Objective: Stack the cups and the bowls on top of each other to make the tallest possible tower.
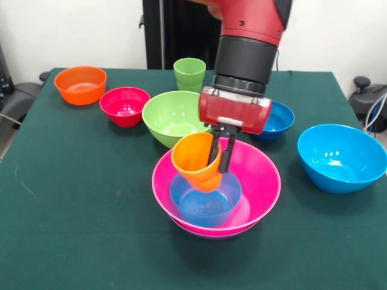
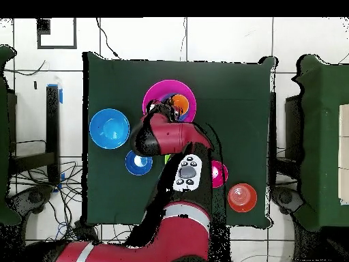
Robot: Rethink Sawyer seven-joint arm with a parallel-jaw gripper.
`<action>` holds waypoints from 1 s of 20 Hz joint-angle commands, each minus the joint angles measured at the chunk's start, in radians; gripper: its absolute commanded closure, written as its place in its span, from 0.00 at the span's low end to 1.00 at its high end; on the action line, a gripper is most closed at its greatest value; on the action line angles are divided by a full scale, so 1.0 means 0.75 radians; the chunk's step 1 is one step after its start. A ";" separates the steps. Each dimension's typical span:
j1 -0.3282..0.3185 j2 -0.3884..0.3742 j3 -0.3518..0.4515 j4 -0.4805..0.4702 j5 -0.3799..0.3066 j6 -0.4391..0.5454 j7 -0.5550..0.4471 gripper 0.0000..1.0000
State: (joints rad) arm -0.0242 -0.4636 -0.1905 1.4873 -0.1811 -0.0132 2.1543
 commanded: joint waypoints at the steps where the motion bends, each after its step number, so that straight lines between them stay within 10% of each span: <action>1: -0.154 0.099 0.110 -0.046 -0.047 -0.167 0.131 1.00; 20: -0.100 0.173 0.013 -0.058 0.046 -0.377 0.133 1.00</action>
State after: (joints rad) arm -0.1200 -0.3839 -0.2098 1.4721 -0.1803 -0.2771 2.1558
